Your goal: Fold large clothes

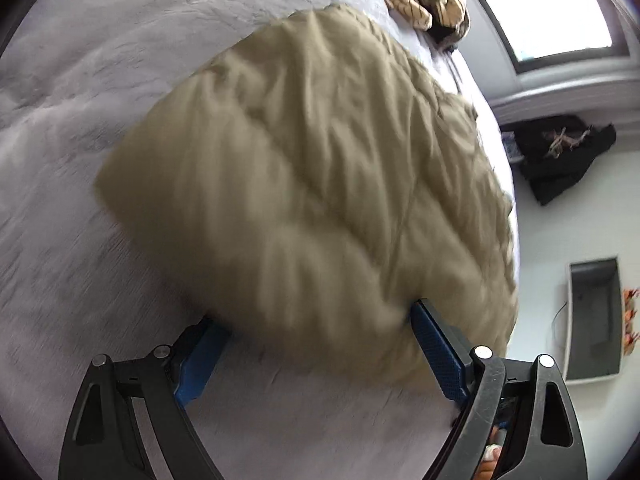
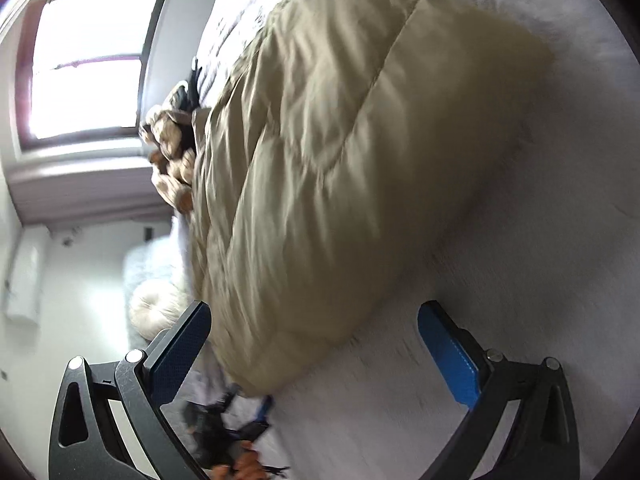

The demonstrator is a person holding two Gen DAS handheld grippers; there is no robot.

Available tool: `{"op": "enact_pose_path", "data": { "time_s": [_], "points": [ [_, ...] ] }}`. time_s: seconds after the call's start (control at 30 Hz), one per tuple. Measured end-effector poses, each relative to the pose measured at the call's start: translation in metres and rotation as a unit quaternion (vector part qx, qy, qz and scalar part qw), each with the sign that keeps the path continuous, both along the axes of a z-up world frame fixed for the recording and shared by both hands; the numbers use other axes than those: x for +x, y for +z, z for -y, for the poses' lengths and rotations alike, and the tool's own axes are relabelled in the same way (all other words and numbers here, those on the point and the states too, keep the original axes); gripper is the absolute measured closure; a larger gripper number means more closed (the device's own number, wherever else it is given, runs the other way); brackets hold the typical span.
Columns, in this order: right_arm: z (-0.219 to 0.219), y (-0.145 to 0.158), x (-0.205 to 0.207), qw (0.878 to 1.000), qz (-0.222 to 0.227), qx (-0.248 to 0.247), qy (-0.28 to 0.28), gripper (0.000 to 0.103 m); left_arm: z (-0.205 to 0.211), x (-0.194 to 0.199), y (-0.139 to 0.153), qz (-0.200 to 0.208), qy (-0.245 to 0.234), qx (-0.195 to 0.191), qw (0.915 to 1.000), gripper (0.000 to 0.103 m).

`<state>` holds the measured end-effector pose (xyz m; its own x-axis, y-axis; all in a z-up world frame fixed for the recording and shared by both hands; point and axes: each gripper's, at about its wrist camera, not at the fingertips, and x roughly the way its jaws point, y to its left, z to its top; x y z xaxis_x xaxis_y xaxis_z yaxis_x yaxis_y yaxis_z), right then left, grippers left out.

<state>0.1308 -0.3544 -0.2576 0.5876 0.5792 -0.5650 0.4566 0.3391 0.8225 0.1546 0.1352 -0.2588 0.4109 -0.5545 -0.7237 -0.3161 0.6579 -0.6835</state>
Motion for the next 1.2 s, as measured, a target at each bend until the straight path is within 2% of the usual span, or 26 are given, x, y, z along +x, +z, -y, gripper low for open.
{"op": "enact_pose_path", "data": {
  "time_s": [0.2, 0.37, 0.4, 0.47, 0.5, 0.53, 0.57, 0.67, 0.8, 0.97, 1.13, 1.2],
  "points": [
    [0.0, -0.018, 0.029, 0.996, 0.042, 0.072, -0.022, 0.0, 0.006, 0.032, -0.004, 0.019, 0.021, -0.009, 0.9996, 0.013],
    [-0.007, -0.031, 0.05, 0.995, 0.049, 0.077, -0.026, 0.0, 0.012, 0.051, -0.016, 0.016, 0.049, 0.002, 0.9987, 0.015],
    [-0.008, -0.032, 0.053, 0.996, 0.046, 0.075, -0.029, 0.0, 0.013, 0.052, -0.015, 0.02, 0.053, 0.004, 0.9984, 0.039],
    [-0.008, -0.034, 0.053, 0.996, 0.039, 0.077, -0.037, 0.004, 0.019, 0.055, -0.011, 0.035, 0.041, -0.012, 0.9985, 0.071],
    [-0.007, -0.035, 0.053, 0.995, 0.035, 0.079, -0.039, 0.011, 0.021, 0.055, -0.005, 0.045, 0.037, -0.012, 0.9982, 0.081],
    [-0.006, -0.035, 0.052, 0.996, 0.026, 0.079, -0.039, 0.046, 0.023, 0.054, 0.001, 0.053, 0.03, -0.011, 0.9981, 0.084],
    [-0.005, -0.038, 0.051, 0.996, 0.014, 0.081, -0.036, 0.063, 0.025, 0.053, 0.011, 0.066, 0.018, -0.004, 0.9976, 0.085],
    [-0.001, -0.038, 0.043, 0.994, 0.028, 0.1, -0.038, 0.078, 0.025, 0.049, 0.035, 0.096, 0.0, 0.001, 0.9954, 0.087],
    [-0.004, -0.018, 0.033, 0.993, 0.058, 0.102, -0.026, 0.08, 0.022, 0.041, 0.066, 0.123, -0.017, -0.005, 0.9923, 0.087],
    [-0.01, 0.004, 0.004, 0.992, 0.071, 0.1, -0.002, 0.08, 0.011, 0.008, 0.087, 0.127, -0.038, -0.017, 0.991, 0.087],
    [-0.023, 0.012, -0.038, 0.993, 0.058, 0.102, 0.005, 0.08, -0.005, -0.05, 0.089, 0.097, -0.066, -0.024, 0.9928, 0.087],
    [-0.029, 0.012, -0.066, 0.993, 0.049, 0.107, 0.009, 0.08, -0.015, -0.08, 0.081, 0.072, -0.07, -0.031, 0.9945, 0.087]
  ]
}}
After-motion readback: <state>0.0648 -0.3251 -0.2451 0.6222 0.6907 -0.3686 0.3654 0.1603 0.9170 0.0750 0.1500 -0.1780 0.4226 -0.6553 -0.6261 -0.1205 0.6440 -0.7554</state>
